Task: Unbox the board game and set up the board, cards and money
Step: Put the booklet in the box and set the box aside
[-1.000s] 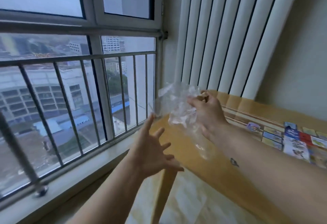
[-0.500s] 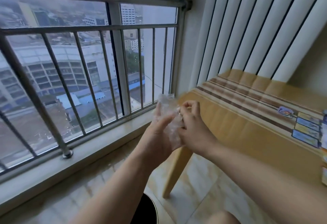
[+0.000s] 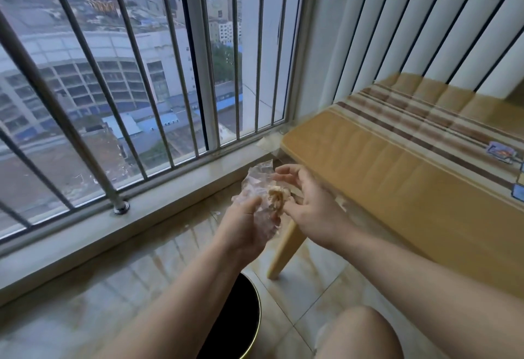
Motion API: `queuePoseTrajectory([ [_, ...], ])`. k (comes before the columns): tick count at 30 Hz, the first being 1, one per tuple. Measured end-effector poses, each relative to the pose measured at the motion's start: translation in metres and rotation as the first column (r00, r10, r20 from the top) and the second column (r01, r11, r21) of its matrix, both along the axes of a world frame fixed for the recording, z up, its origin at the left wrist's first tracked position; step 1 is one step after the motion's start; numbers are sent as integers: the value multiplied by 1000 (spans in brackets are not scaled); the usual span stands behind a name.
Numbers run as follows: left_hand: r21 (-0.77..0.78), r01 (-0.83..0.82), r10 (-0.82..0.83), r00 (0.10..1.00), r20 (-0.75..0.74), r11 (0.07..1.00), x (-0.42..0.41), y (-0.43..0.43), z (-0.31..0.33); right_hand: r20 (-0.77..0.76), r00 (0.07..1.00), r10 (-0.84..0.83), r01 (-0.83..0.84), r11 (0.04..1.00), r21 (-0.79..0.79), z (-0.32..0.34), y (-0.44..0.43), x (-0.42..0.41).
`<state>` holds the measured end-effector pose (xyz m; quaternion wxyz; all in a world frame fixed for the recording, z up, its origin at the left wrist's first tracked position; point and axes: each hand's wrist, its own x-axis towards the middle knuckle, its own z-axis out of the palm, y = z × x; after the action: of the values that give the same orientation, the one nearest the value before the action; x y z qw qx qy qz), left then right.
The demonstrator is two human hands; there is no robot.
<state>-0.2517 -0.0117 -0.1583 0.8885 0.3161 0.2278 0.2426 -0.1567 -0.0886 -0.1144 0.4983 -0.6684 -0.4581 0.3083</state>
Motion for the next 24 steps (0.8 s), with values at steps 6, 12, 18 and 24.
queuePoseTrajectory([
  [6, 46, 135, -130, 987, -98, 990, -8, 7, 0, 13, 997, 78, -73, 967, -245, 2, 2, 20],
  [12, 59, 242, -236, 967, -96, 969, -12, 11, 1, 250, 966, 65, -15, 981, -195, 2, 12, 18],
  [18, -59, 62, -77, 950, -303, 996, -26, 12, -18, 432, 902, 17, 6, 999, -53, -21, 23, 5],
  [24, 217, 43, 55, 903, -427, 975, -44, 6, -41, 495, 866, -66, 58, 998, 31, -67, 21, -15],
])
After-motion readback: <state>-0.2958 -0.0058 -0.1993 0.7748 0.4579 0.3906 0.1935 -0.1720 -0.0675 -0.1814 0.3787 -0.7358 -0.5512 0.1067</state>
